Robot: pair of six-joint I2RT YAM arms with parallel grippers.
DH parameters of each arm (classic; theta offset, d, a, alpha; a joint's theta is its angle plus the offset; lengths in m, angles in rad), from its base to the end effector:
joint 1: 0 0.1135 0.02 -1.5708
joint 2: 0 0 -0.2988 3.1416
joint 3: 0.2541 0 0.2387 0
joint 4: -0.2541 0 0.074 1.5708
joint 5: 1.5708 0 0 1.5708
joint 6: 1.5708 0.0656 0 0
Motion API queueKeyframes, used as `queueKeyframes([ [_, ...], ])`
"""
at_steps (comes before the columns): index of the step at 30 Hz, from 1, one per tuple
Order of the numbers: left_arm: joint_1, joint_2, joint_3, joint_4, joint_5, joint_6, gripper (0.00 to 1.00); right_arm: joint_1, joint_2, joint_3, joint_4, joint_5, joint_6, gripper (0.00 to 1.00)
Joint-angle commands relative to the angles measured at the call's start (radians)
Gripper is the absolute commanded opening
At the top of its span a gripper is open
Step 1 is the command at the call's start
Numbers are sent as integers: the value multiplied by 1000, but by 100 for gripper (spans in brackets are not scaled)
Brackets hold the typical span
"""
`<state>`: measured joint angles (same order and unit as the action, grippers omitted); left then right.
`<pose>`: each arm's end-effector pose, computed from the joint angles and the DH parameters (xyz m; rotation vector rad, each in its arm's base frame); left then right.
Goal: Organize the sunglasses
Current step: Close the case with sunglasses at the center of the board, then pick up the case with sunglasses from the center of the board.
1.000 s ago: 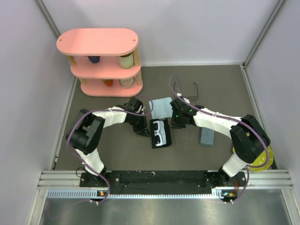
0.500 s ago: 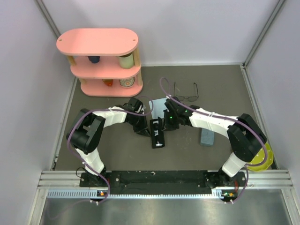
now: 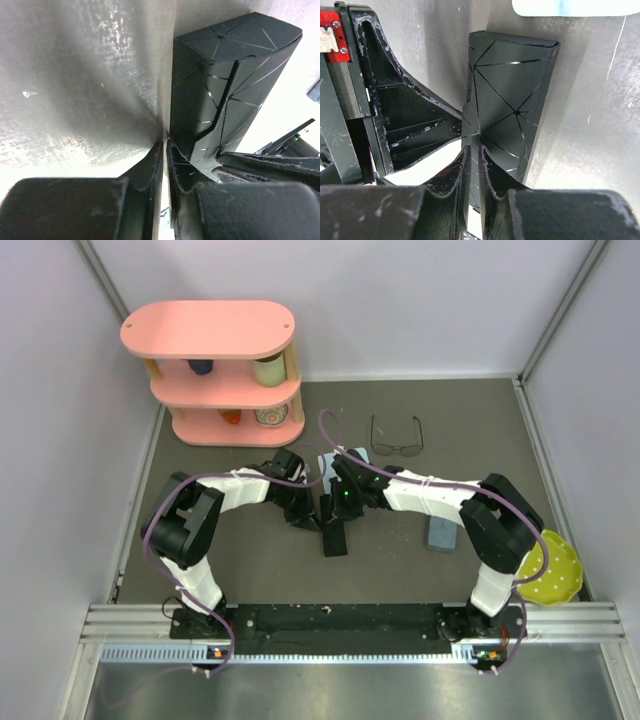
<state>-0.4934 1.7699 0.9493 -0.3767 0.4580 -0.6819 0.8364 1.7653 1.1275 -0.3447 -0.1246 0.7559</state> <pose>0.2760 -0.1814 0.1546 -0.1486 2.9552 -0.8831 0.2461 0.2848 0.2016 -0.1613 2.7250 0.7100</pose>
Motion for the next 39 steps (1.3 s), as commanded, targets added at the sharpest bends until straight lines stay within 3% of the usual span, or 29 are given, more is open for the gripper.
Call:
queueKeyframes([
  [1,30,-19,-50,44,-97,5,13,10,66,15,-5,34,16,10],
  [8,111,-151,-141,27,-171,-27,15,20,37,11,-42,109,46,15],
  [13,183,-334,-188,-4,-254,-8,22,43,-39,93,-69,200,20,36],
  [17,202,-412,-184,-51,-289,16,29,55,-99,132,-94,250,2,40],
  [24,214,-475,-198,-54,-288,36,34,64,-83,179,-229,349,-24,61],
  [39,265,-484,-219,-59,-257,59,42,128,146,230,-283,362,2,63],
])
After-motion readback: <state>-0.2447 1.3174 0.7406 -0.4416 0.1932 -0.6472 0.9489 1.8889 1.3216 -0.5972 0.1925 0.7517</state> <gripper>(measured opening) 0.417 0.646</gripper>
